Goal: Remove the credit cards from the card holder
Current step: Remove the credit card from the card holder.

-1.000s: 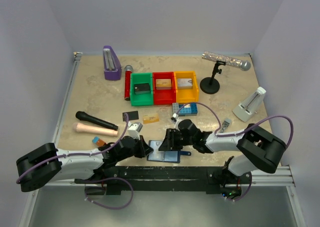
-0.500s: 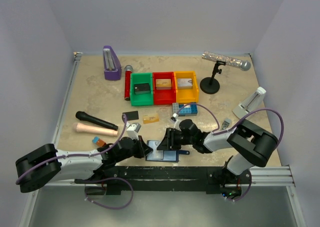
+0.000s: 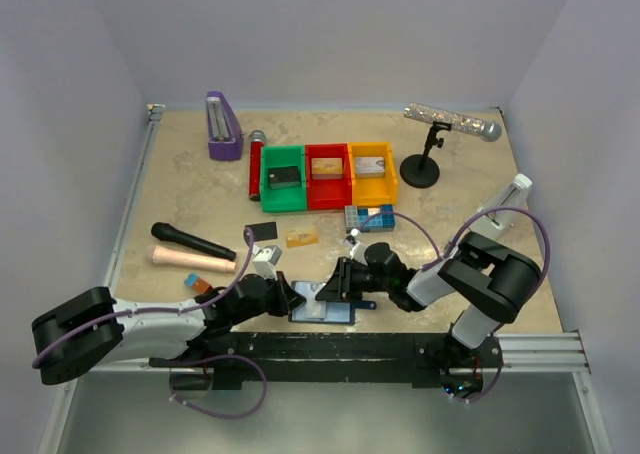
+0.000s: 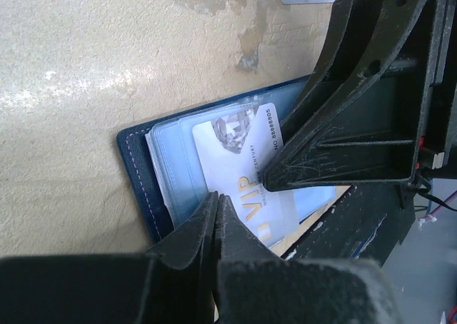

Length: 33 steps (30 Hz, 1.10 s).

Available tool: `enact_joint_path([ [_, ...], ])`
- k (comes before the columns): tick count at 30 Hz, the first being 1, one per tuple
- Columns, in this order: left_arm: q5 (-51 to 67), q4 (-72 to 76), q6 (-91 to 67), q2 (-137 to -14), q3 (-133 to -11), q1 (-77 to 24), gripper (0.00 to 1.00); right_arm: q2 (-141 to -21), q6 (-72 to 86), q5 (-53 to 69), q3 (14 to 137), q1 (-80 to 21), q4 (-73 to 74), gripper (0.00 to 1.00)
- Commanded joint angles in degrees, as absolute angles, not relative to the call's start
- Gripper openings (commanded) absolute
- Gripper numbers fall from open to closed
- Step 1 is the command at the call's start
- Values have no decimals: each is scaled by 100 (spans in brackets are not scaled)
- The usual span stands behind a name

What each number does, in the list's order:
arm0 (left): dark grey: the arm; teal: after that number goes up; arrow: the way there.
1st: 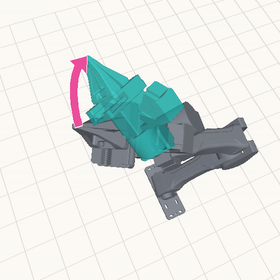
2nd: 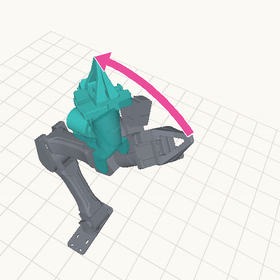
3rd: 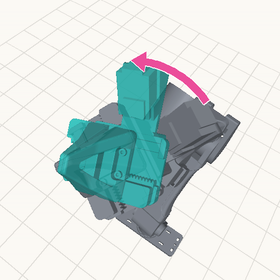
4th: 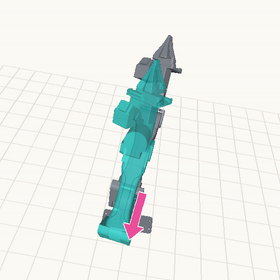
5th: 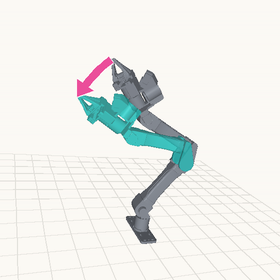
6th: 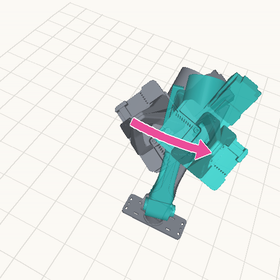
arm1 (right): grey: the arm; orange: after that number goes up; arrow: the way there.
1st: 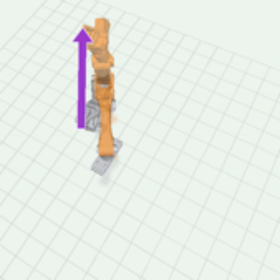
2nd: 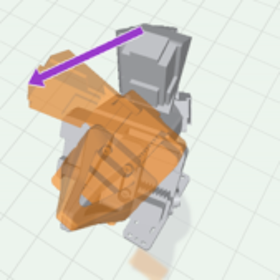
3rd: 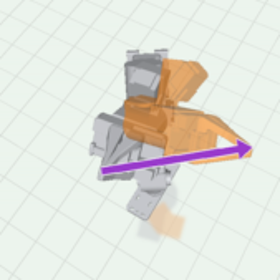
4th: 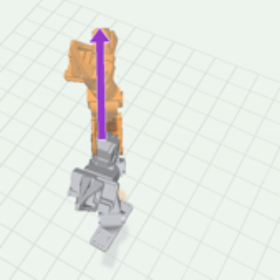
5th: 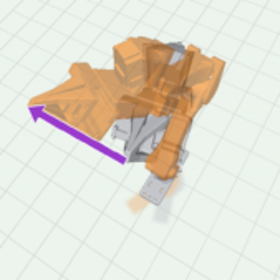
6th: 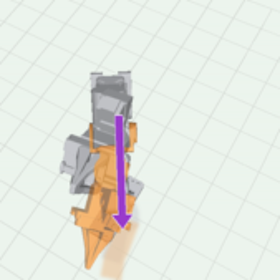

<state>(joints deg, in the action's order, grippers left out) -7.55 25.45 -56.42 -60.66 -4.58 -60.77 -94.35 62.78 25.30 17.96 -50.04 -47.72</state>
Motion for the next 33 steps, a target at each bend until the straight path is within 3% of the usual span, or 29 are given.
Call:
enact_joint_path([
  [1, -870, 1873, -5581, -5995, -228, -6073, 0, -9360, 6337, 2725, 1758, -4966, -5265, 28],
  [15, -1099, 967, -5537, -5239, -413, -6065, 32, -9466, 6346, 2918, 1819, -4957, -5422, 23],
  [33, -1028, 80, -5256, -4395, -1037, -6073, 57, -9633, 6311, 2997, 1986, -4957, -5221, 34],
])
